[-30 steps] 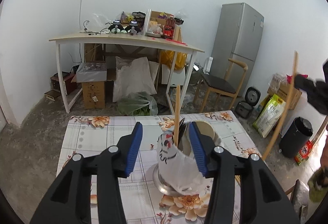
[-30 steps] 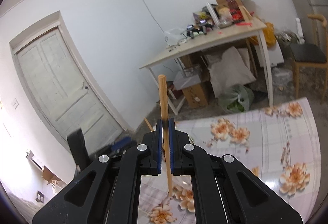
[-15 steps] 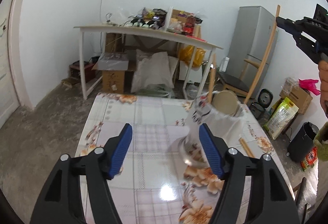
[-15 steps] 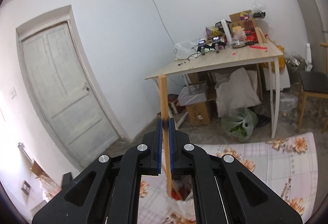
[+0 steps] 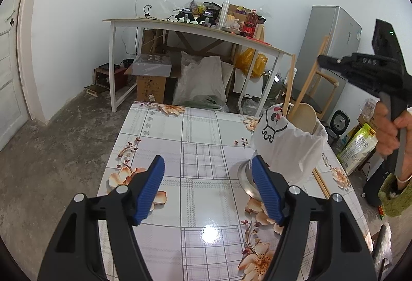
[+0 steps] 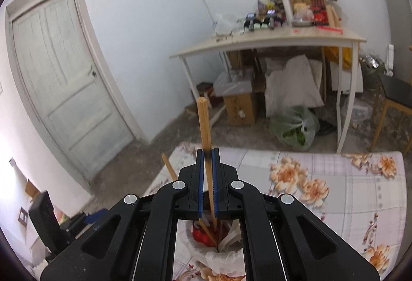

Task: Organize utensils
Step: 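Lower the chopstick into the steel holder and open the right gripper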

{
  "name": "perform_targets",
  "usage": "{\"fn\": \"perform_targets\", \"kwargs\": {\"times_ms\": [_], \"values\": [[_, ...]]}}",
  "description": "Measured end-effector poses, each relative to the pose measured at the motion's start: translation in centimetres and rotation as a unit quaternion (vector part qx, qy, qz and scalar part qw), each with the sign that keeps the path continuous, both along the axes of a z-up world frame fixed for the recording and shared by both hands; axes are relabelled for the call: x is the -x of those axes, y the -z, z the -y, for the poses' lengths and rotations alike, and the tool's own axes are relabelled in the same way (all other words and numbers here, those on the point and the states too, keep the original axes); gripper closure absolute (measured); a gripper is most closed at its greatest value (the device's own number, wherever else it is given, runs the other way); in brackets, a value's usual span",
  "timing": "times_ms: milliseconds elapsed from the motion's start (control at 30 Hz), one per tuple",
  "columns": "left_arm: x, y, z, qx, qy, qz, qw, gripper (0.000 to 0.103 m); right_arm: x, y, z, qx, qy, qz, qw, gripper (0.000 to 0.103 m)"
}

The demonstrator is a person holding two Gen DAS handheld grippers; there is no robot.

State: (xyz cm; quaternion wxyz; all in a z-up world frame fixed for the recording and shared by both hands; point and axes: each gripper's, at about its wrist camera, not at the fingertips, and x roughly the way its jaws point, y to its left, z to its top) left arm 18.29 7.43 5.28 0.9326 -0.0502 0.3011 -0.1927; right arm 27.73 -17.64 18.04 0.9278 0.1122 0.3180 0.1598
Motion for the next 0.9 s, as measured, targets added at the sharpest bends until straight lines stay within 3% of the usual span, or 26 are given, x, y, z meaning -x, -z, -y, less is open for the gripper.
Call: {"fn": "perform_targets", "kwargs": {"times_ms": [200, 400, 533, 767, 900], "values": [[-0.1, 0.5, 0.4, 0.0, 0.004, -0.009, 1.0, 0.035, -0.7, 2.9, -2.1, 0.033, -0.023, -0.049, 0.998, 0.099], [0.0, 0.6, 0.7, -0.002, 0.008, -0.01, 0.9999, 0.033, -0.8, 3.9, -1.8, 0.034, -0.022, -0.078, 0.996, 0.095], [0.2, 0.5, 1.0, -0.001, 0.011, -0.01, 0.9999, 0.032, -0.2, 2.8, -1.3, 0.029, -0.018, -0.067, 0.997, 0.077], [0.7, 0.4, 1.4, -0.001, 0.023, -0.011, 0.9997, 0.027, 4.6, 0.0, 3.2, 0.008, 0.022, -0.026, 0.999, 0.063], [1.1, 0.7, 2.0, -0.006, 0.041, -0.016, 0.999, 0.023, 8.4, 2.1, 7.6, 0.014, 0.08, -0.046, 0.996, 0.061]]}}
